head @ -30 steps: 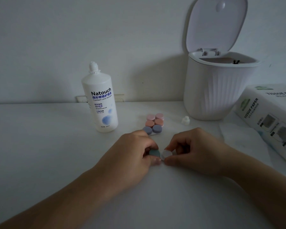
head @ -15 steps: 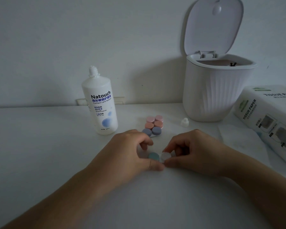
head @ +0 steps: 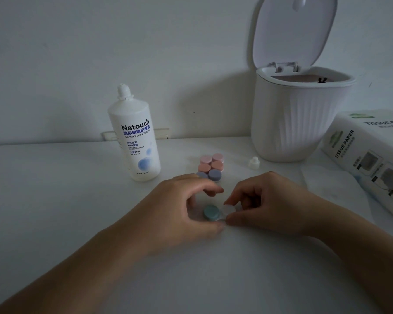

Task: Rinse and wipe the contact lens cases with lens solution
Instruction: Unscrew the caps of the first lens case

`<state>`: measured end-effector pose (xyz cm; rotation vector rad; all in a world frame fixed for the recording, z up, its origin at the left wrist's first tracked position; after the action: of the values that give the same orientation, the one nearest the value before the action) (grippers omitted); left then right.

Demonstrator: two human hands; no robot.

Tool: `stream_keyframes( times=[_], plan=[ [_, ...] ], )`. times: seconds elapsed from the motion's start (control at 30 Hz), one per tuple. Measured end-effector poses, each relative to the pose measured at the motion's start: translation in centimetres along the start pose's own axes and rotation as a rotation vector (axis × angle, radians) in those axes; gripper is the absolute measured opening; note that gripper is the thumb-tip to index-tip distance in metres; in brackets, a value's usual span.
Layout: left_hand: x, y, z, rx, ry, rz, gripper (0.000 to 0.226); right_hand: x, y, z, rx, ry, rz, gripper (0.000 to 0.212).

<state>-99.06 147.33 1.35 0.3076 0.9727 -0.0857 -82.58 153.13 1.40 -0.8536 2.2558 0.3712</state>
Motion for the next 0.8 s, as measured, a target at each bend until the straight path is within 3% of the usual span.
stream_keyframes(
  times=[0.47, 0.67, 0.8],
  plan=[
    [0.25, -0.05, 0.00, 0.010, -0.066, -0.001, 0.053, 0.00, -0.08, -0.07, 0.004, -0.023, -0.004, 0.018],
    [-0.02, -0.17, -0.17, -0.007, 0.023, 0.017, 0.051, 0.05, -0.02, 0.05, 0.005, -0.012, -0.011, 0.016],
    [0.18, -0.12, -0.15, -0.019, -0.064, -0.006, 0.053, 0.04, -0.04, 0.09, 0.005, -0.010, -0.010, 0.015]
  ],
)
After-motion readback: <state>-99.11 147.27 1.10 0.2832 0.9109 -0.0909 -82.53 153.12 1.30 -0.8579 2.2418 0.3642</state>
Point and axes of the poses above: each hand's wrist, its own y-axis towards the middle knuckle, its own x-axis out of the palm, z = x × y, the point moved 6 cm from there along y, towards the middle knuckle, and after that the axes turned 6 degrees about y, right-handed, at the moved point
